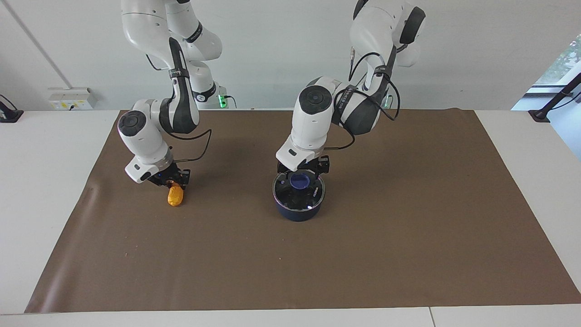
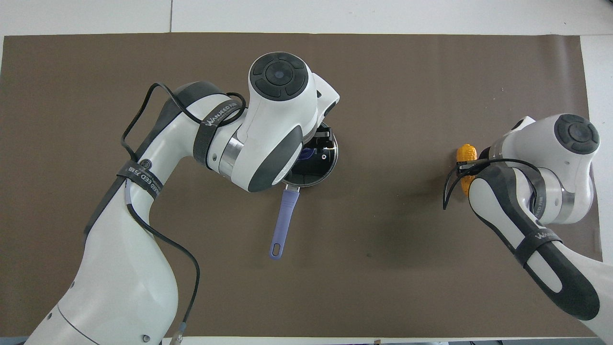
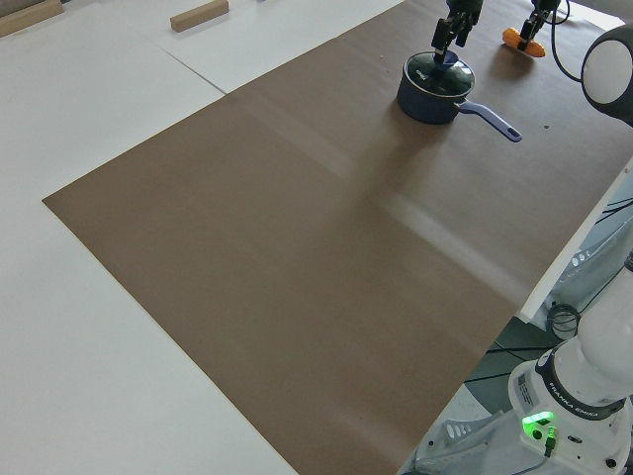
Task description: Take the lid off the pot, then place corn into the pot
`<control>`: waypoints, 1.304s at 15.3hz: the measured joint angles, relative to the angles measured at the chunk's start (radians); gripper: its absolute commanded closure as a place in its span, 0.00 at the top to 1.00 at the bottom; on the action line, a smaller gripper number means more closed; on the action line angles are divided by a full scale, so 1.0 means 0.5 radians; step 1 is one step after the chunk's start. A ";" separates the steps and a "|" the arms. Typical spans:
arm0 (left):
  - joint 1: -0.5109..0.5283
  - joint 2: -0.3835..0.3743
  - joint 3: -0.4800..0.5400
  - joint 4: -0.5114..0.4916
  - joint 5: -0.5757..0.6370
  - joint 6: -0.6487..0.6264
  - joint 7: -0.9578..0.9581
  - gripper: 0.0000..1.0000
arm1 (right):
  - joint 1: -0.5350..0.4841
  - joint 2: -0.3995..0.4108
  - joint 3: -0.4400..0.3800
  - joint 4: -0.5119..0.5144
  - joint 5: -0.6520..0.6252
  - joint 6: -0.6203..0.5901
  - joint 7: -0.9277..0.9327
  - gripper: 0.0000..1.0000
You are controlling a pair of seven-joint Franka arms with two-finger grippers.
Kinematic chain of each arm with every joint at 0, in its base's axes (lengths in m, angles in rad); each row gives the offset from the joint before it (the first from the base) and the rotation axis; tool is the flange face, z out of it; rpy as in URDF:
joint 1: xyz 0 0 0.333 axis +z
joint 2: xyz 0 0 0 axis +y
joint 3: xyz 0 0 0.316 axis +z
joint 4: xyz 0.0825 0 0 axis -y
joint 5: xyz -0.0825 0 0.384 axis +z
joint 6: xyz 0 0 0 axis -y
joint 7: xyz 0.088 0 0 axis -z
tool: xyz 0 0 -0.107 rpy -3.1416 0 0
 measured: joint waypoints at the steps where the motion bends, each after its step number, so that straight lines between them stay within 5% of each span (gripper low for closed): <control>1: -0.001 0.000 0.000 0.000 0.003 0.001 0.008 1.00 | 0.033 0.001 0.000 0.106 0.000 -0.124 0.000 0.00; 8: -0.009 0.030 -0.003 -0.004 0.003 0.096 0.018 1.00 | 0.300 0.053 0.004 0.568 0.000 -0.569 0.234 0.00; 20: -0.009 0.047 0.001 -0.030 0.006 0.110 0.019 0.96 | 0.306 0.093 0.000 0.605 0.000 -0.576 0.313 0.00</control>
